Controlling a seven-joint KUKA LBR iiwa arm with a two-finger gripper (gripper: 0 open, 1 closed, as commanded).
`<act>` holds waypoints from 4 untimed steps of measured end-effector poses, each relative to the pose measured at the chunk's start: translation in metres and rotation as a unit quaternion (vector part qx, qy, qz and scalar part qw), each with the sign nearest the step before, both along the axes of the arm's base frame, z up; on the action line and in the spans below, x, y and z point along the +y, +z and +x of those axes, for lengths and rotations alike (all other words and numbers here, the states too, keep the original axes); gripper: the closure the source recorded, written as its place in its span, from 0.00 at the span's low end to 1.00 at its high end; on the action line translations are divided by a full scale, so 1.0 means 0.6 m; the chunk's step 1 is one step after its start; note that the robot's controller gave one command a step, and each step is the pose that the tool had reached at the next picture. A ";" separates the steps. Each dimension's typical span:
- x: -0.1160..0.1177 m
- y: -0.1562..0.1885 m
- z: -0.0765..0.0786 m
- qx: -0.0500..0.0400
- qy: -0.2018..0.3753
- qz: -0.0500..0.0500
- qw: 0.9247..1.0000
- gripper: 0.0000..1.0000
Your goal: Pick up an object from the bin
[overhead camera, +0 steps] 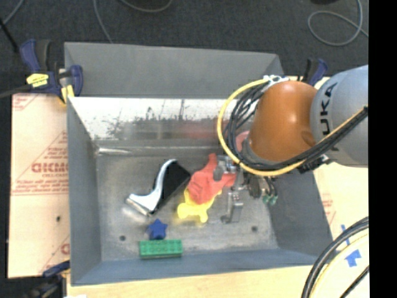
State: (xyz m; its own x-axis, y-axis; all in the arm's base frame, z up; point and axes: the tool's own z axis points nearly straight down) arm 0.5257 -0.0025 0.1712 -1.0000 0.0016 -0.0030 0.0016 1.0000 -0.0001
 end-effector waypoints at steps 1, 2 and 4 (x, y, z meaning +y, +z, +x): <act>0.018 -0.036 0.049 -0.003 0.036 -0.001 0.999 0.00; 0.019 -0.130 0.098 -0.003 0.066 0.000 0.998 0.00; -0.017 -0.164 0.121 -0.002 0.115 -0.001 0.993 1.00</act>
Offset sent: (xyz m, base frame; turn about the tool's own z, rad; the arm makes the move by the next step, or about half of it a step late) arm 0.0653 0.0066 -0.0989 -0.1374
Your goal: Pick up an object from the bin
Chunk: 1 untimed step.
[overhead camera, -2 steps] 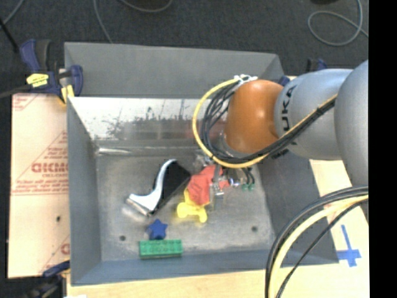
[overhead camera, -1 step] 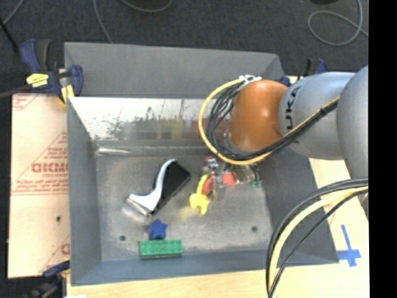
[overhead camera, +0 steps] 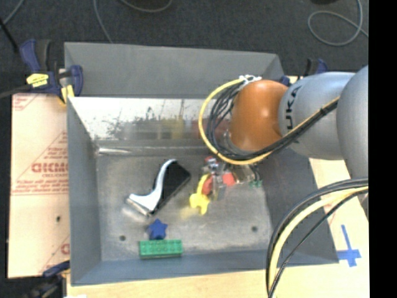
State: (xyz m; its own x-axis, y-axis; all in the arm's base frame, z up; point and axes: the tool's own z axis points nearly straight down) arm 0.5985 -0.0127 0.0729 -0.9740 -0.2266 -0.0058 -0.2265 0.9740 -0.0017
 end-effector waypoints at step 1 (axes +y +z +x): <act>0.011 0.204 0.010 0.001 0.007 0.000 1.000 1.00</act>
Offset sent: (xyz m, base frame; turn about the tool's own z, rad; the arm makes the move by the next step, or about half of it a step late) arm 0.0000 0.0000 0.0000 0.0000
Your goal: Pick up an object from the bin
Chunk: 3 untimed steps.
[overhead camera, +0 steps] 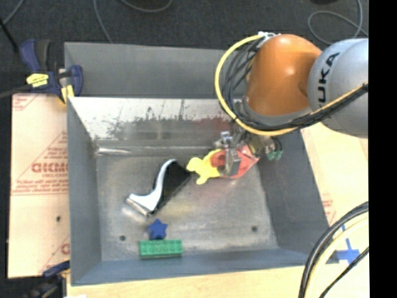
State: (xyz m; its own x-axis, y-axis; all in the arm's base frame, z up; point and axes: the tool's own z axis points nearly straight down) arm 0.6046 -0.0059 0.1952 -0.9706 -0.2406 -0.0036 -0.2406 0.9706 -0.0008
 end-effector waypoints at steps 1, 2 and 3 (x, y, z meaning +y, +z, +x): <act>0.000 0.000 0.000 0.000 0.000 0.000 1.000 1.00; 0.000 0.007 -0.002 0.003 -0.001 0.000 1.000 1.00; 0.059 0.014 -0.023 0.000 0.110 0.000 0.994 1.00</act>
Offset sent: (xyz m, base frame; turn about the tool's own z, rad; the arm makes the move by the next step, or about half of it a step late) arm 0.0015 -0.0018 0.1913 -0.0056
